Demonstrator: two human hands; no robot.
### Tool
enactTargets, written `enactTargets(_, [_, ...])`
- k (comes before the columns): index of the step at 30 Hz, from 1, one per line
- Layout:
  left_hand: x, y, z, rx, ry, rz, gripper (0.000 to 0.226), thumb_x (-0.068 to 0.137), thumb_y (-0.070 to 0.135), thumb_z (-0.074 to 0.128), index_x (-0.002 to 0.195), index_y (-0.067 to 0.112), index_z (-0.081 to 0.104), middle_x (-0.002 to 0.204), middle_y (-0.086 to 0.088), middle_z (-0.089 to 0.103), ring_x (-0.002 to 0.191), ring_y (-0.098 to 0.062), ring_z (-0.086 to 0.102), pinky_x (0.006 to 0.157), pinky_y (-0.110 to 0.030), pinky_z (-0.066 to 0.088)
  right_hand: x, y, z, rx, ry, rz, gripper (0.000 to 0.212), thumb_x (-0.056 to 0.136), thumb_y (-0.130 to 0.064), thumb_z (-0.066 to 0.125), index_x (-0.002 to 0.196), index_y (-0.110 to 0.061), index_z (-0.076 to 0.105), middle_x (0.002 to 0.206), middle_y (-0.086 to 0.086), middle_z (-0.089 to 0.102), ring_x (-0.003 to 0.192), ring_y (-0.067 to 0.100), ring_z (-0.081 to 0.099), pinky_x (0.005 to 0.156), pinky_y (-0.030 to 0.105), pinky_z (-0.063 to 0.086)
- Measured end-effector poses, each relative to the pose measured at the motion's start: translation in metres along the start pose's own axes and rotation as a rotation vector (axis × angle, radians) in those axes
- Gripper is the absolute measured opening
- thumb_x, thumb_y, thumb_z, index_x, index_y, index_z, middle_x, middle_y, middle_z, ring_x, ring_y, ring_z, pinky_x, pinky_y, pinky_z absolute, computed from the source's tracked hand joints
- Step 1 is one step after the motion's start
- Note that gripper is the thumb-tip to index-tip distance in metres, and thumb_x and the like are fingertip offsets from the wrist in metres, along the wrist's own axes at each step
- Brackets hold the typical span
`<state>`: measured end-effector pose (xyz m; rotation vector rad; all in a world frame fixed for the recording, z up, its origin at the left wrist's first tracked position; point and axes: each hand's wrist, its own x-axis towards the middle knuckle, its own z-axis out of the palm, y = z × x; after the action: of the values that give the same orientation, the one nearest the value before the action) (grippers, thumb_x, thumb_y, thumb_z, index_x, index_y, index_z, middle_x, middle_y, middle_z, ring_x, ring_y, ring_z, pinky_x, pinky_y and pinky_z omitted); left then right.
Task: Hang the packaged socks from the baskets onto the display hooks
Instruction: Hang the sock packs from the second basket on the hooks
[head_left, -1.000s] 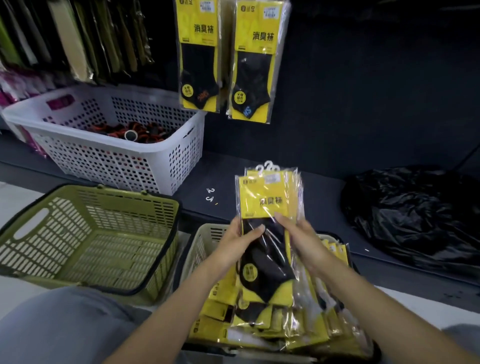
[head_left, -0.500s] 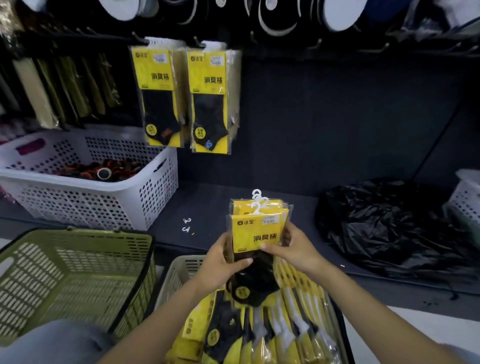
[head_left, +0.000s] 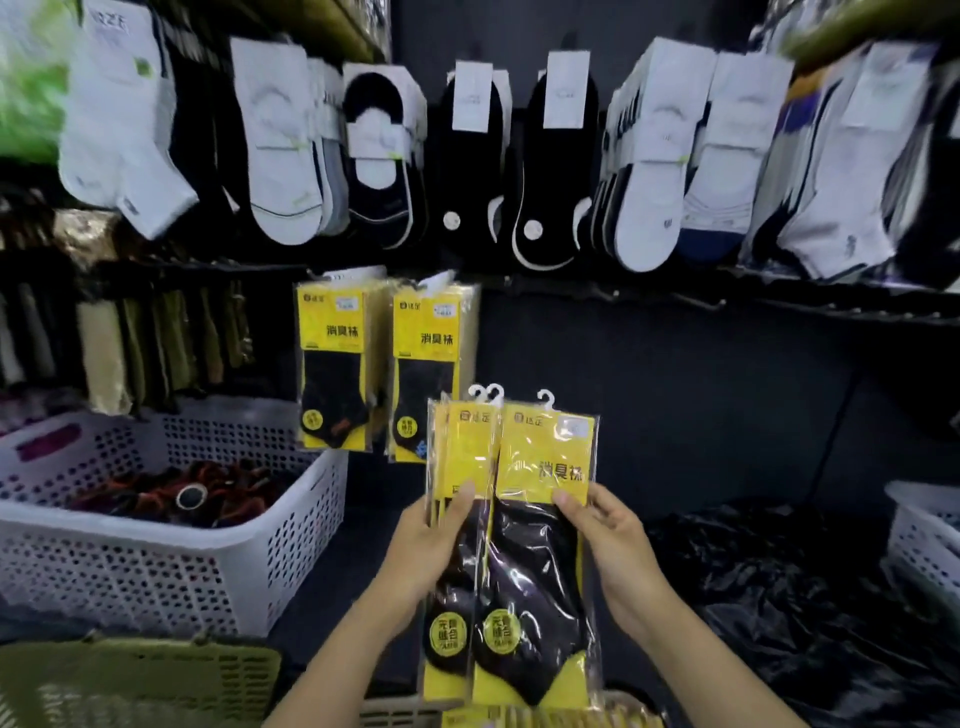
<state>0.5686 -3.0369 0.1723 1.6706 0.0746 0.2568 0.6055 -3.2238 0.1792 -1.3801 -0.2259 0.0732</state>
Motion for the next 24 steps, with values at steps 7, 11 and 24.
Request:
enactTargets(7, [0.033,0.018,-0.051,-0.062,0.270,0.091,0.039,0.073,0.067,0.051,0.101,0.040,0.061,0.097,0.023,0.066,0.095,0.003,0.056,0.089,-0.024,0.042,0.071,-0.073,0.024,-0.048,0.102,-0.105,0.013,0.095,-0.020,0.057,0.100,-0.019,0.069,0.092,0.000,0.076,0.083,0.013,0.073,0.066,0.023,0.055])
enactTargets(11, [0.040,0.016,-0.071,-0.130,0.307,0.089,0.043,0.078,0.061,0.054,0.107,0.031,0.064,0.106,0.013,0.067,0.104,-0.007,0.059,0.095,-0.030,0.043,0.111,-0.095,0.035,-0.116,0.175,-0.111,0.011,0.095,-0.020,0.057,0.091,-0.018,0.068,0.096,0.004,0.073,0.089,0.020,0.070,0.083,0.036,0.056])
enactTargets(24, [0.053,0.001,-0.080,-0.154,0.346,0.047,0.032,0.083,0.057,0.055,0.104,0.033,0.056,0.103,0.016,0.059,0.104,-0.009,0.053,0.099,-0.033,0.037,0.181,-0.070,0.044,-0.182,0.224,0.027,0.035,0.090,-0.022,0.065,0.115,0.003,0.063,0.118,0.021,0.066,0.101,0.025,0.063,0.096,0.038,0.049])
